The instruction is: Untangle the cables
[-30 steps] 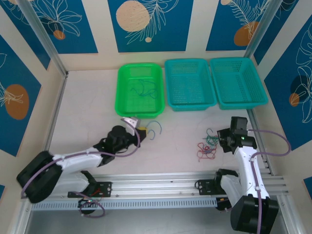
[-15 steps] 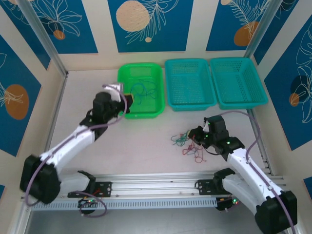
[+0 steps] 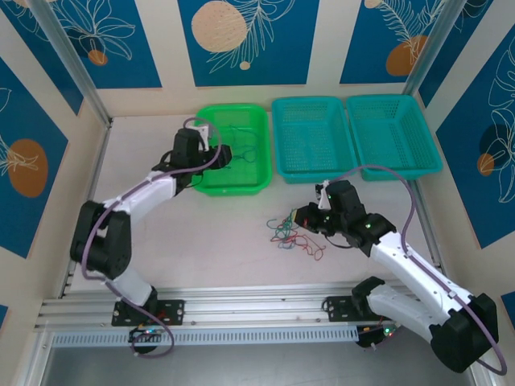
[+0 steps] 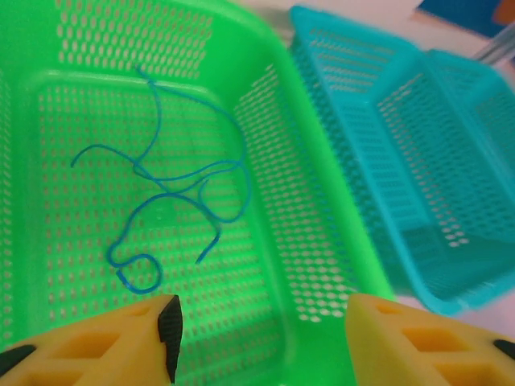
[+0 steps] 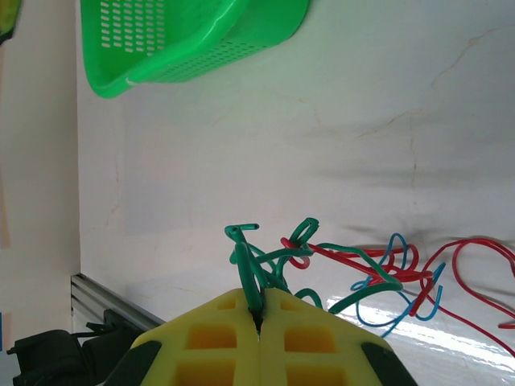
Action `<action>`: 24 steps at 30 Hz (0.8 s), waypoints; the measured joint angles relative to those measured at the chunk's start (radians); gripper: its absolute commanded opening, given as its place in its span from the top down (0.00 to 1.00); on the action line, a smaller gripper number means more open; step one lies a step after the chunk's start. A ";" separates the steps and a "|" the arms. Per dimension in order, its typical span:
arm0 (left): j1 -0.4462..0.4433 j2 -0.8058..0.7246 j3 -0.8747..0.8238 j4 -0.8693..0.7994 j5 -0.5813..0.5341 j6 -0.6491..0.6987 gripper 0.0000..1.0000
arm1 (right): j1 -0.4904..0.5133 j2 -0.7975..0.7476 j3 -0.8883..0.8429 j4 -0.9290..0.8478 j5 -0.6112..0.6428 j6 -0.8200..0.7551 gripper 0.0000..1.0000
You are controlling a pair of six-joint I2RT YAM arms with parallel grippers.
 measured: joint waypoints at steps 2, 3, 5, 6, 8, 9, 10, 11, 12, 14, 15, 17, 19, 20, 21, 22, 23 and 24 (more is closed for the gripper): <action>-0.013 -0.127 -0.070 0.010 0.018 -0.003 0.45 | 0.002 0.031 0.021 0.004 0.000 0.000 1.00; -0.024 -0.200 -0.108 0.013 0.021 -0.002 0.45 | 0.002 0.049 0.034 0.008 0.002 0.002 1.00; -0.071 -0.333 -0.178 0.015 0.012 -0.003 0.46 | 0.002 0.082 0.053 0.017 0.013 0.011 1.00; -0.105 -0.383 -0.206 0.013 0.004 -0.003 0.46 | 0.002 0.098 0.060 0.019 0.024 0.017 1.00; -0.199 -0.470 -0.269 0.011 -0.024 -0.011 0.46 | -0.002 0.134 0.073 0.021 0.058 0.043 1.00; -0.249 -0.498 -0.301 0.011 -0.037 -0.023 0.46 | -0.006 0.151 0.076 0.021 0.072 0.056 1.00; -0.293 -0.515 -0.334 0.015 -0.052 -0.039 0.46 | -0.009 0.164 0.078 0.019 0.084 0.068 1.00; -0.335 -0.525 -0.369 0.018 -0.064 -0.059 0.46 | -0.015 0.177 0.079 0.019 0.098 0.087 1.00; -0.375 -0.526 -0.403 0.020 -0.078 -0.085 0.46 | -0.020 0.186 0.079 0.019 0.114 0.105 1.00; -0.456 -0.508 -0.469 0.019 -0.114 -0.148 0.46 | -0.027 0.198 0.082 0.008 0.155 0.154 1.00; -0.487 -0.491 -0.488 0.018 -0.132 -0.173 0.46 | -0.028 0.202 0.086 -0.003 0.173 0.175 1.00; -0.550 -0.436 -0.504 0.017 -0.162 -0.232 0.46 | -0.030 0.212 0.103 -0.031 0.209 0.217 1.00; -0.589 -0.374 -0.504 0.039 -0.176 -0.274 0.47 | -0.030 0.222 0.121 -0.050 0.235 0.250 1.00; -0.605 -0.336 -0.504 0.061 -0.180 -0.295 0.47 | -0.030 0.226 0.129 -0.060 0.244 0.264 1.00; -0.614 -0.308 -0.504 0.081 -0.183 -0.310 0.47 | -0.030 0.230 0.133 -0.066 0.249 0.274 1.00; -0.622 -0.270 -0.504 0.107 -0.183 -0.323 0.48 | -0.030 0.234 0.137 -0.073 0.257 0.283 1.00; -0.627 -0.232 -0.504 0.133 -0.183 -0.334 0.48 | -0.030 0.237 0.138 -0.080 0.264 0.289 1.00; -0.629 -0.199 -0.504 0.154 -0.183 -0.338 0.49 | -0.030 0.238 0.138 -0.087 0.266 0.294 1.00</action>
